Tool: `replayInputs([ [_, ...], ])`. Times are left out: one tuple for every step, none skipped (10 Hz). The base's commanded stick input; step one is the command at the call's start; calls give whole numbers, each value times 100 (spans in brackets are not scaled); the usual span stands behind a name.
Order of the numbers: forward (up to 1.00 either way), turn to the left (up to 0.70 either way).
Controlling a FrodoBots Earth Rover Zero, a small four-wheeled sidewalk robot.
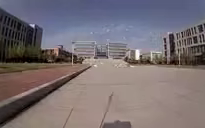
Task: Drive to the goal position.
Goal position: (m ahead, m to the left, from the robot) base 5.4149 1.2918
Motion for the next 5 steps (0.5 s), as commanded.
replayInputs([
  [70,1],
  [70,1],
  [70,1],
  [70,1],
  [70,1],
])
